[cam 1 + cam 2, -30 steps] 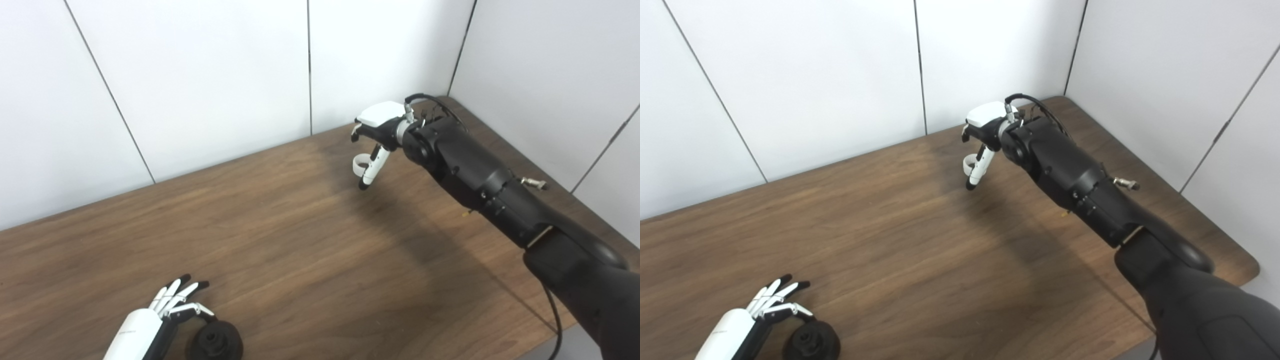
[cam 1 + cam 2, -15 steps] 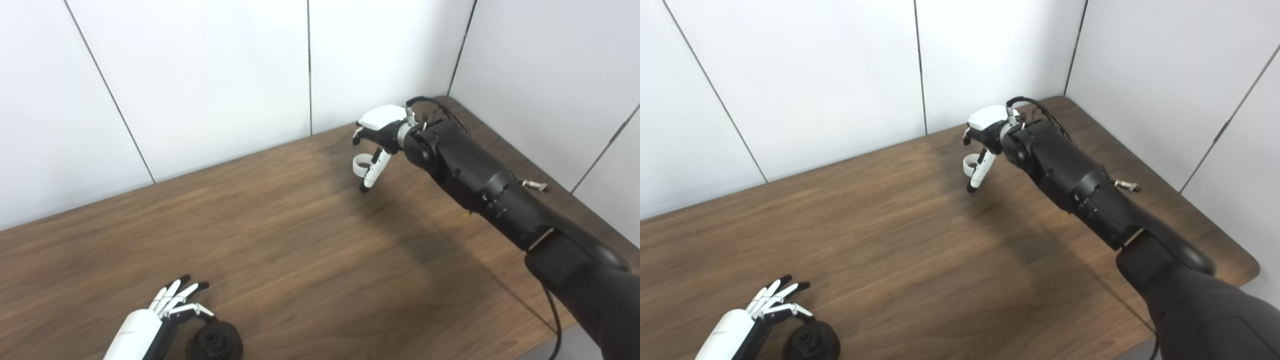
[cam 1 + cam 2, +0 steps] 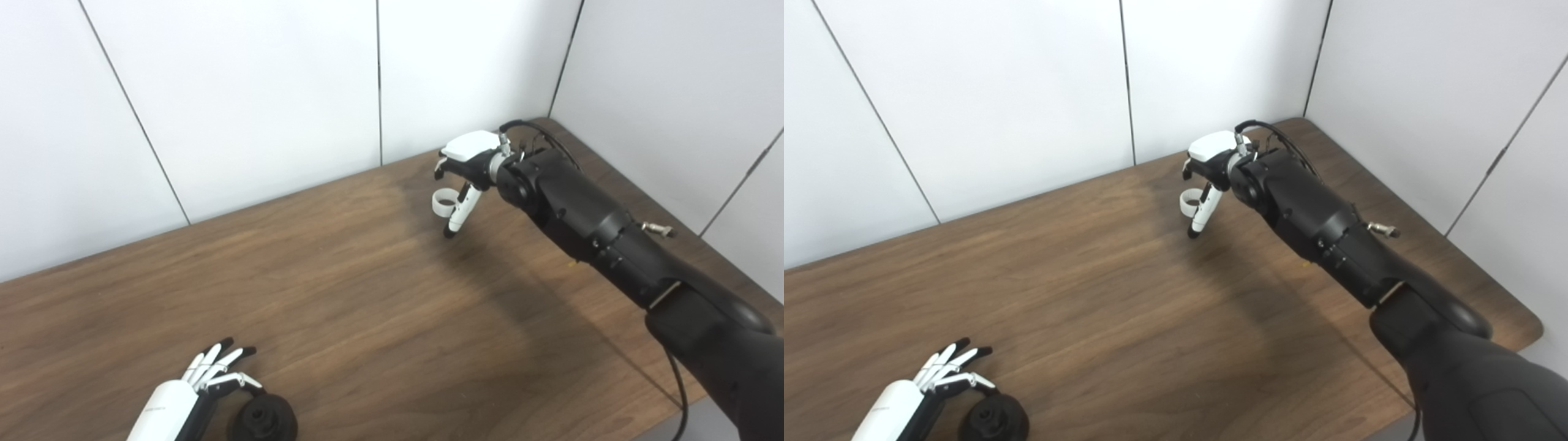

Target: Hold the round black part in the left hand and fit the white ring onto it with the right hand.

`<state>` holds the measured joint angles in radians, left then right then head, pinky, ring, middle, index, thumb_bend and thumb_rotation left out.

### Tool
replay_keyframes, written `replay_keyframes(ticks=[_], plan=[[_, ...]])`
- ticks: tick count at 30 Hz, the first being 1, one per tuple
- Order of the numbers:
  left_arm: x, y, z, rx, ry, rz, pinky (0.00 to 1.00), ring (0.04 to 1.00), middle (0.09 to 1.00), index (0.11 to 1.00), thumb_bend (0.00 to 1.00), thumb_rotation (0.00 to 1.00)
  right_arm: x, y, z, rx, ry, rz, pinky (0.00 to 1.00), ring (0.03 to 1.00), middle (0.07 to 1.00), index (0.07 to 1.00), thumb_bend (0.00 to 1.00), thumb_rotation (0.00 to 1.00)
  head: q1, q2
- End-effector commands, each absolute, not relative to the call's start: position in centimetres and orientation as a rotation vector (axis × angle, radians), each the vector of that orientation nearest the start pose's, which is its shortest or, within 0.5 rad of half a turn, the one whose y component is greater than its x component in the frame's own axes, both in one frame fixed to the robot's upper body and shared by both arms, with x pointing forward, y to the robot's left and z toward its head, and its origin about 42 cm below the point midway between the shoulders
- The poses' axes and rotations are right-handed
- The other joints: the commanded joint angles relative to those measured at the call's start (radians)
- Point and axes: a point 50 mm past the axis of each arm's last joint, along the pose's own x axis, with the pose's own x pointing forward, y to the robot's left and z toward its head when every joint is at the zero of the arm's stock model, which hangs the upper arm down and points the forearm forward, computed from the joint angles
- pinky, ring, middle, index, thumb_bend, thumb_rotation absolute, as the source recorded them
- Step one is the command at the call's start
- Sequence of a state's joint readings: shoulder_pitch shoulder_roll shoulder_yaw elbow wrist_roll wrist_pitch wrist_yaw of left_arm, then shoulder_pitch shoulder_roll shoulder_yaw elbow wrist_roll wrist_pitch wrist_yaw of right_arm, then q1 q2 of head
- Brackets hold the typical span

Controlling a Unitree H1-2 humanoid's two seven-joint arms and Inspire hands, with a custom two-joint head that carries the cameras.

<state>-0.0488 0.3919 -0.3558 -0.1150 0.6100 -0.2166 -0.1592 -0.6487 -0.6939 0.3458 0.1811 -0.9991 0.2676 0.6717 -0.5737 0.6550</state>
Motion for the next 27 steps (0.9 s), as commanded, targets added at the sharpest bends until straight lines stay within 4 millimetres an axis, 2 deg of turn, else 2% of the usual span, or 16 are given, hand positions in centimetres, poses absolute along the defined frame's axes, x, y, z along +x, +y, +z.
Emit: replay_keyframes(ticks=[1,27], plan=[[26.23,22.38,11.89,1.013,-0.288,-0.645,1.0,0.991,0.904,0.48,0.52,0.05,45.29,-35.93,30.88,-1.755,0.277,0.151,0.96,1.0,1.0,0.845,0.99,0.53,0.001,0.002],[25.98,22.57,12.23,1.016,-0.287,-0.648,1.0,0.991,0.905,0.48,0.52,0.05,45.32,-36.36,30.65,-1.752,0.306,0.142,0.95,1.0,0.999,0.841,0.98,0.52,-0.003,0.011]])
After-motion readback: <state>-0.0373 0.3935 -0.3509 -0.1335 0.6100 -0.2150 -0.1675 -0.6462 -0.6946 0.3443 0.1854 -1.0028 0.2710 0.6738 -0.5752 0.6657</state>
